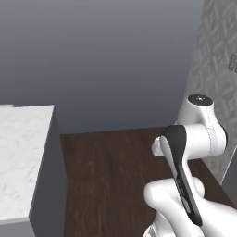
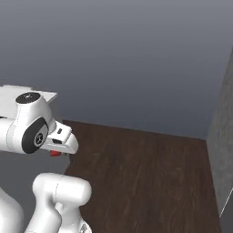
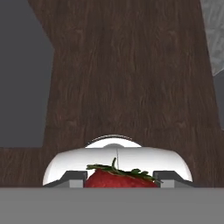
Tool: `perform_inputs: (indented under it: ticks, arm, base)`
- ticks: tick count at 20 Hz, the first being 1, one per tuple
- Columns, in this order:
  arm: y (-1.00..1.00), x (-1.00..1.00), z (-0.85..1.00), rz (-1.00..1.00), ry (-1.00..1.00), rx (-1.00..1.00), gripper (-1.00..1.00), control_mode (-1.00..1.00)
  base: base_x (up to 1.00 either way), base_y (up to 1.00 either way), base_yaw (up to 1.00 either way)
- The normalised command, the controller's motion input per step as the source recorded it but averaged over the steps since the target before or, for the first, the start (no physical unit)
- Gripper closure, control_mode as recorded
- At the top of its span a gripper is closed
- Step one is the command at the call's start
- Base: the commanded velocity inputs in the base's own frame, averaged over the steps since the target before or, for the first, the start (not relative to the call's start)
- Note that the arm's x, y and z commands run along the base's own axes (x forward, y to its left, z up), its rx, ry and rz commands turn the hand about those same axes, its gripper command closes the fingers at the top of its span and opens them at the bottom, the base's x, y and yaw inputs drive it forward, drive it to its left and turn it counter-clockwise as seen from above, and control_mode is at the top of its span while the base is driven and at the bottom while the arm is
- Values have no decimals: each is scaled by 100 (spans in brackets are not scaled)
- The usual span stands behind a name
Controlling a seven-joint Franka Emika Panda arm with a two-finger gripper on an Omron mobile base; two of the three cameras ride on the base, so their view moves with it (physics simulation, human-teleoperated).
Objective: Take the strawberry from the fridge and place it on top of the pancake, located on the dining counter.
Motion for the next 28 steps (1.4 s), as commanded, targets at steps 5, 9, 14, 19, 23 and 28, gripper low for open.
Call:
perform_inputs:
  ticks: [5, 9, 14, 19, 23, 28]
  arm:
    - [0, 0, 0, 0, 0, 0, 100, 100]
    - [0, 0, 0, 0, 0, 0, 100, 100]
    - [0, 0, 0, 0, 0, 0, 100, 100]
    - [0, 0, 0, 0, 0, 0, 100, 100]
    - [0, 0, 0, 0, 0, 0, 100, 100]
    - [0, 0, 0, 0, 0, 0, 100, 100]
  base:
    - [100, 4, -10]
    - [100, 6, 0]
    - [100, 12, 1]
    - [100, 1, 12]
    - [100, 10, 32]
    - [100, -2, 60]
